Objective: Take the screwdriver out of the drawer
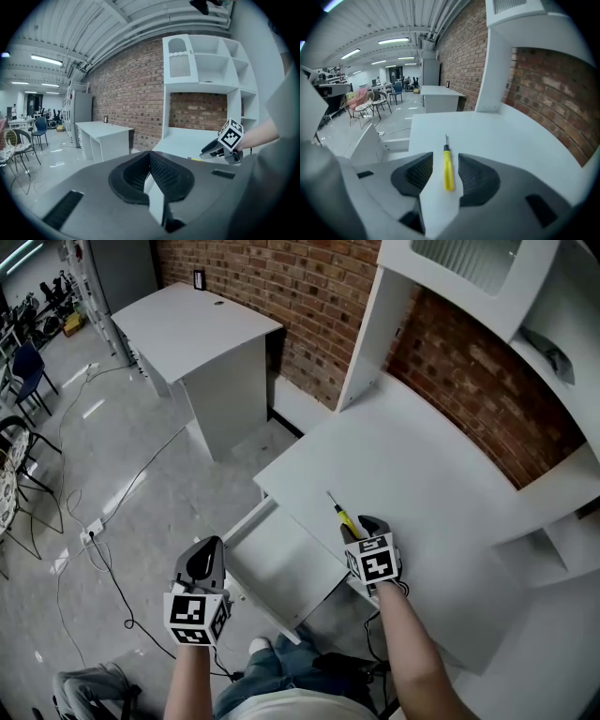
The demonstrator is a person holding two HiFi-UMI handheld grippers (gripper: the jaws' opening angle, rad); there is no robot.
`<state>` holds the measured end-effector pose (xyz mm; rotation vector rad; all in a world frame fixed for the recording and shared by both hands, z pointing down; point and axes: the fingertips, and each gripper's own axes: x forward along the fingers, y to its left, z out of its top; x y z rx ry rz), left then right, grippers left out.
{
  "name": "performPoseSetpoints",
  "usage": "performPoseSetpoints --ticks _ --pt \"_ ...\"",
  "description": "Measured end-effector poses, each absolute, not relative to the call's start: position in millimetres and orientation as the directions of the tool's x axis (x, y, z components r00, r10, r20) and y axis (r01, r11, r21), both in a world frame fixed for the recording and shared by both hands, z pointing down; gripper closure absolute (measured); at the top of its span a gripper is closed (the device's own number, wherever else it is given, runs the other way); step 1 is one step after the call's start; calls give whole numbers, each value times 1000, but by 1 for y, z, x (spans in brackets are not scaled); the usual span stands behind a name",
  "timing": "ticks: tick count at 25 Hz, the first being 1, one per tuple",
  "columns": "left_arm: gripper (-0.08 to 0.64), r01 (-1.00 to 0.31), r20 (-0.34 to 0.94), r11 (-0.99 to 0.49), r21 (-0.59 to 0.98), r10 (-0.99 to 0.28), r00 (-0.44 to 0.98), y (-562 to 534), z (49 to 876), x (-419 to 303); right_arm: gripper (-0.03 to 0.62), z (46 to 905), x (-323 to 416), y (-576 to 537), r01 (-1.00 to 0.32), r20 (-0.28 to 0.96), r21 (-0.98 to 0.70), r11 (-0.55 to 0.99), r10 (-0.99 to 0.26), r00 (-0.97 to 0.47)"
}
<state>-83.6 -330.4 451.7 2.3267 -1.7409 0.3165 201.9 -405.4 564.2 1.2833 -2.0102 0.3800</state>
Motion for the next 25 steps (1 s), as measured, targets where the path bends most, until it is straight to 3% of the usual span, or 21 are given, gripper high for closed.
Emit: performPoseSetpoints --ticks 3,6,7,18,25 --pt "552 -955 274 -294 41 -916 294 -325 441 -83 438 534 197 -391 -893 650 138 429 -720 -245" --pt "552 -946 241 -322 29 -917 319 -318 428 -82 567 500 191 -371 -894 590 191 404 -776 -225" --pt "552 -943 230 -332 27 -916 329 -315 423 -81 580 488 188 -363 -895 567 200 399 -792 -227" --pt "552 -873 109 -480 -88 -876 470 -266 368 -74 581 359 142 -246 -944 220 192 270 -949 -227" --pt "552 -839 31 -531 -115 -847 531 -239 337 -60 582 316 138 -200 -958 98 210 195 -979 -177"
